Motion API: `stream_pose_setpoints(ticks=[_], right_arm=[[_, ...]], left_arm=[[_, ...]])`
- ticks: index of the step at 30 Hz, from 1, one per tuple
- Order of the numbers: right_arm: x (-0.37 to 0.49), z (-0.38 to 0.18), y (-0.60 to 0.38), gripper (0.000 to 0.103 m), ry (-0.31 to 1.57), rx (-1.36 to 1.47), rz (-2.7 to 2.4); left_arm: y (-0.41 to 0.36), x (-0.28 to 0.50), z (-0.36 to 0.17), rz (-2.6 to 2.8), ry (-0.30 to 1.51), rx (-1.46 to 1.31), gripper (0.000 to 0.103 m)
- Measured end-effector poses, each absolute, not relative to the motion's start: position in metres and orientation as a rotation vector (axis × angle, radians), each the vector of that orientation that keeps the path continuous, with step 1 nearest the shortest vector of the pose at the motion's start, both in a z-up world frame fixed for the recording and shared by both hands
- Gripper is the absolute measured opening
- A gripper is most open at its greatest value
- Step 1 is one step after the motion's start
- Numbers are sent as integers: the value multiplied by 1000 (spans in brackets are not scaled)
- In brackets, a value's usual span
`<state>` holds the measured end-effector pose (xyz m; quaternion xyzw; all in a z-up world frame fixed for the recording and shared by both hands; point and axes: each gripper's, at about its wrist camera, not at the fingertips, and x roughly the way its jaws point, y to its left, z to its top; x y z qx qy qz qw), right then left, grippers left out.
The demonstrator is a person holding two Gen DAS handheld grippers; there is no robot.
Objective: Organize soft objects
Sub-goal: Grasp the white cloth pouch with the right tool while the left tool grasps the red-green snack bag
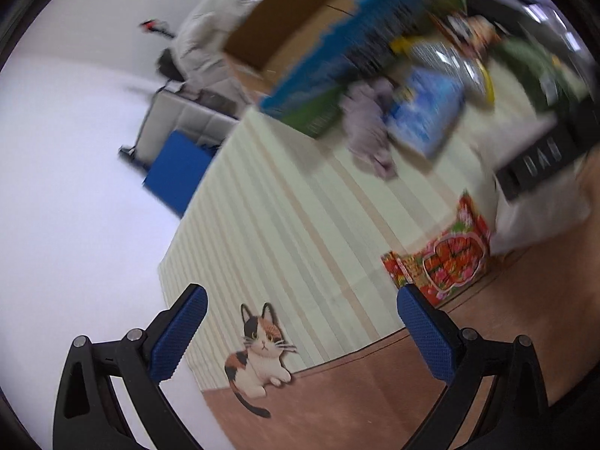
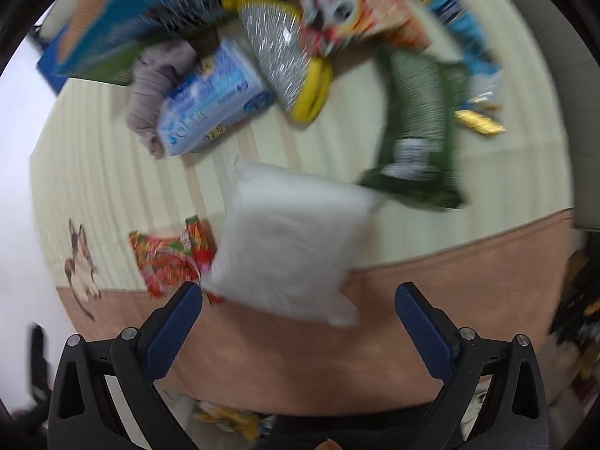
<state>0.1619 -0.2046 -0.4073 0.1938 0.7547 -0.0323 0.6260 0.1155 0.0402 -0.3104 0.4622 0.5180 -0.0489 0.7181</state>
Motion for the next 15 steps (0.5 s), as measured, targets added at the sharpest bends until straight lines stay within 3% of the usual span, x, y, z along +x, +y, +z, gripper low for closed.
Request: stream_pose_setpoints(ticks=[5,6,9,15], right_arm=[[167,-460,-190,103,1799,478,-100],[165,-465,-191,99,1802,494,-93],[154,-471,-194,90,1825,476,-60],[125,-470,-205,87,1853,285,-41]], left_arm=[[36,117,-359,-285,1208,1120,103],[34,116,-365,-313,1216,1130,103],[22,112,-383,-423,1233,1172,103],[-1,109,-411,-562,1276,1221,103]])
